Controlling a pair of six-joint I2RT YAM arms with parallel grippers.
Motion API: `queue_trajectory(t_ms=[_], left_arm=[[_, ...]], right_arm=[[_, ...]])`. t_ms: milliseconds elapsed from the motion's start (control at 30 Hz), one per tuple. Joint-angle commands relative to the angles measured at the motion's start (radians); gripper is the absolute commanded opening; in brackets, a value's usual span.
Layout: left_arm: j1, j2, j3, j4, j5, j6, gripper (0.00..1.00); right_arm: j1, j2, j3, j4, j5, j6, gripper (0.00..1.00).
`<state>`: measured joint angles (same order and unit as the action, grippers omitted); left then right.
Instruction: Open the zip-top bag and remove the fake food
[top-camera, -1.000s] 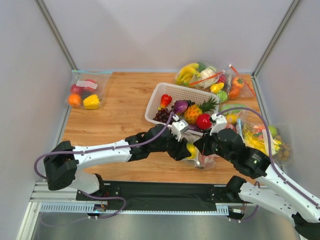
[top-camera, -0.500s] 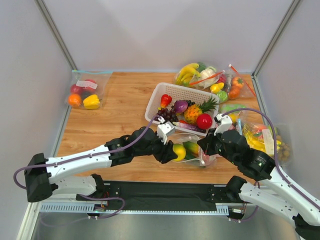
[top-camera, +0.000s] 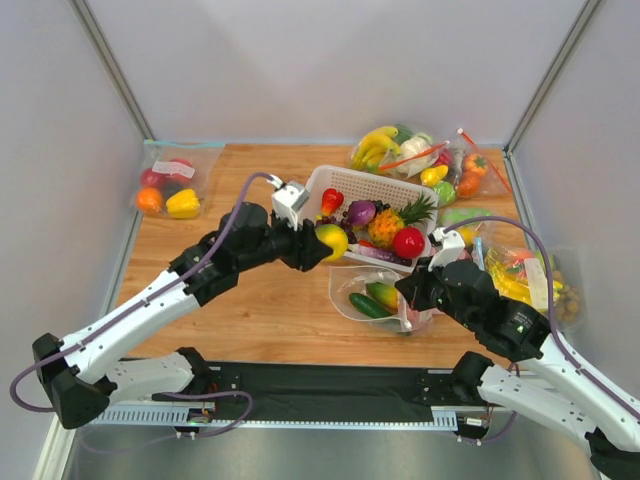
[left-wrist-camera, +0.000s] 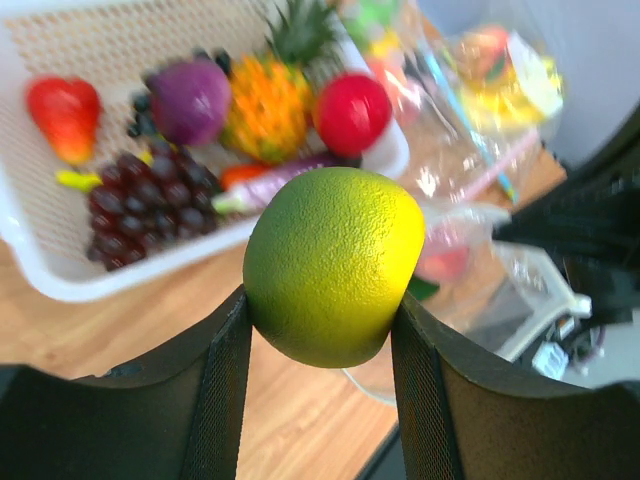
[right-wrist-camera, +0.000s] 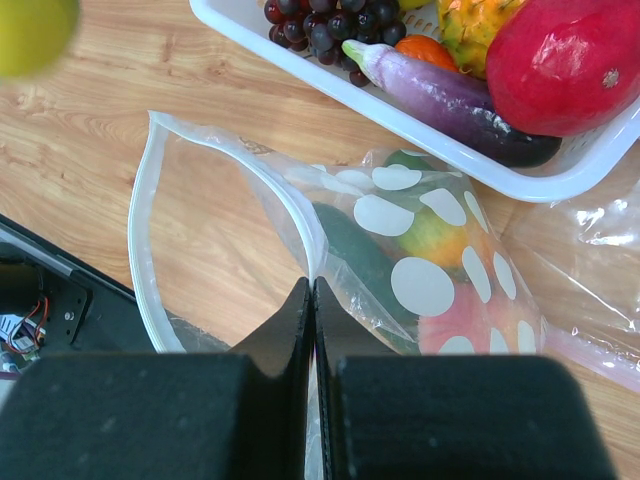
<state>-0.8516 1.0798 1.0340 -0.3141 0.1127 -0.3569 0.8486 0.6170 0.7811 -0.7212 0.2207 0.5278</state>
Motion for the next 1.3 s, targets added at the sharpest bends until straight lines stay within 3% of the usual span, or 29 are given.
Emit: queue_trajectory(t_ms=[0, 200, 533, 667, 733, 767, 867, 1033, 1067, 1267], left_arm=[[0.097, 0.038, 0.096, 0.027, 0.03, 0.001, 0.2], [0.213, 0.303, 0.243, 0.059, 0.012, -0.005, 0.21], [0.289, 0.69, 0.543, 0.067, -0.053, 0.021, 0.23], [0.299, 0.81, 0.661, 0.027, -0.058, 0.033, 0.29], [0.304, 0.839, 0.682, 0.009, -0.061, 0.033, 0.36], [0.302, 0.857, 0.689, 0.007, -0.064, 0.032, 0.48], [0.304, 0.876, 0.69, -0.008, -0.074, 0.026, 0.63], [0.304, 0.868, 0.669, -0.008, -0.076, 0.027, 0.71], [0.302, 0.861, 0.666, -0.008, -0.076, 0.029, 0.78], [0.304, 0.797, 0.626, -0.005, -0.07, 0.045, 0.79]], right_arm=[[0.0, 0.0, 0.018, 0.025, 0.022, 0.005, 0.0], [-0.002, 0.036, 0.03, 0.039, 0.008, -0.012, 0.0], [-0.006, 0.056, 0.029, 0.062, -0.017, -0.005, 0.0], [-0.009, 0.059, 0.024, 0.068, -0.027, -0.002, 0.0], [-0.009, 0.064, 0.024, 0.068, -0.026, -0.003, 0.0], [-0.011, 0.064, 0.024, 0.071, -0.027, -0.003, 0.0], [-0.014, 0.069, 0.029, 0.072, -0.032, -0.008, 0.0], [-0.025, 0.081, 0.027, 0.081, -0.046, -0.012, 0.0], [-0.025, 0.085, 0.026, 0.088, -0.052, -0.012, 0.0], [-0.028, 0.086, 0.026, 0.095, -0.058, -0.011, 0.0]])
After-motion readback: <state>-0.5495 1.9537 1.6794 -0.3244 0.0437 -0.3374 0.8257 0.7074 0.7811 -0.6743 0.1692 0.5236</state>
